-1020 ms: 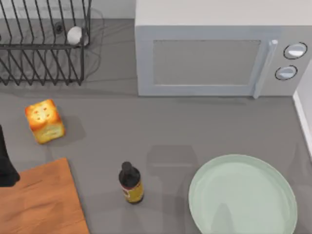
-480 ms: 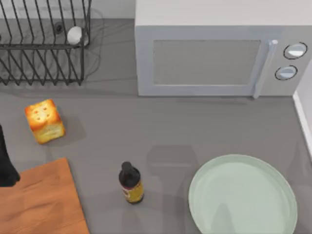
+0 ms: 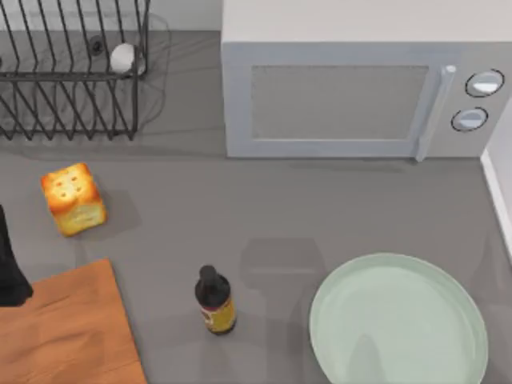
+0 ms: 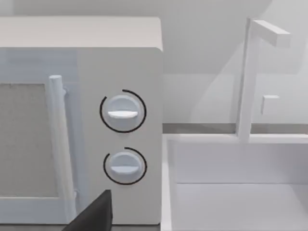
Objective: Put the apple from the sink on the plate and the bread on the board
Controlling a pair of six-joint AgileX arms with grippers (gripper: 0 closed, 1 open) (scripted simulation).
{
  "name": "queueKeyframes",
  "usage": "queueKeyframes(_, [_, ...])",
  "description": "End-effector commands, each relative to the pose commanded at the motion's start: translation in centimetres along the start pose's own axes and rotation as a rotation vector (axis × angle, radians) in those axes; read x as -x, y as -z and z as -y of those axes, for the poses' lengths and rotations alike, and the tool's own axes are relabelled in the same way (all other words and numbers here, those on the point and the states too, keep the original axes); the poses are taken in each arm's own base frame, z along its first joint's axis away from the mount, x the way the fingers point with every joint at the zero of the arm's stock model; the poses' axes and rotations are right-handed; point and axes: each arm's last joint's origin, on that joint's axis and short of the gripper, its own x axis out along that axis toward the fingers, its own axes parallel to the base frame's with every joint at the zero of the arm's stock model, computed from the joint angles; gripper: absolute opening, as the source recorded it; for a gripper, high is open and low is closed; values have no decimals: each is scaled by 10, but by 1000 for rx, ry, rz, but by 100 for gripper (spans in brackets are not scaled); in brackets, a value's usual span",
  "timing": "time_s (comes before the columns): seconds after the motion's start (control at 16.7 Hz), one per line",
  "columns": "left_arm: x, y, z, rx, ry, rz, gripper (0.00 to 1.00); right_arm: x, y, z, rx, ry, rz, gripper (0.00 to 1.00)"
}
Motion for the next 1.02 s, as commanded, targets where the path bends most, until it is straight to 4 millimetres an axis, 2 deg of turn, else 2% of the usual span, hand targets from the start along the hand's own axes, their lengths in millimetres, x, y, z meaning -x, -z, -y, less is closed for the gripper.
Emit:
queueKeyframes(0.24, [0, 0, 0, 0, 0, 0, 100, 0, -5, 1, 6, 6, -23, 100])
queueKeyframes(0.54, [0, 0, 0, 0, 0, 0, 100, -11, -41, 6, 43, 45, -231, 100])
queueKeyframes(0.78, [0, 0, 0, 0, 0, 0, 100, -49, -69, 15, 70, 75, -543, 100])
queueKeyframes(0.9, [0, 0, 0, 0, 0, 0, 100, -78, -76, 23, 75, 82, -723, 100])
queueKeyframes(1.02, [0, 0, 0, 0, 0, 0, 100, -111, -75, 34, 73, 81, -904, 100])
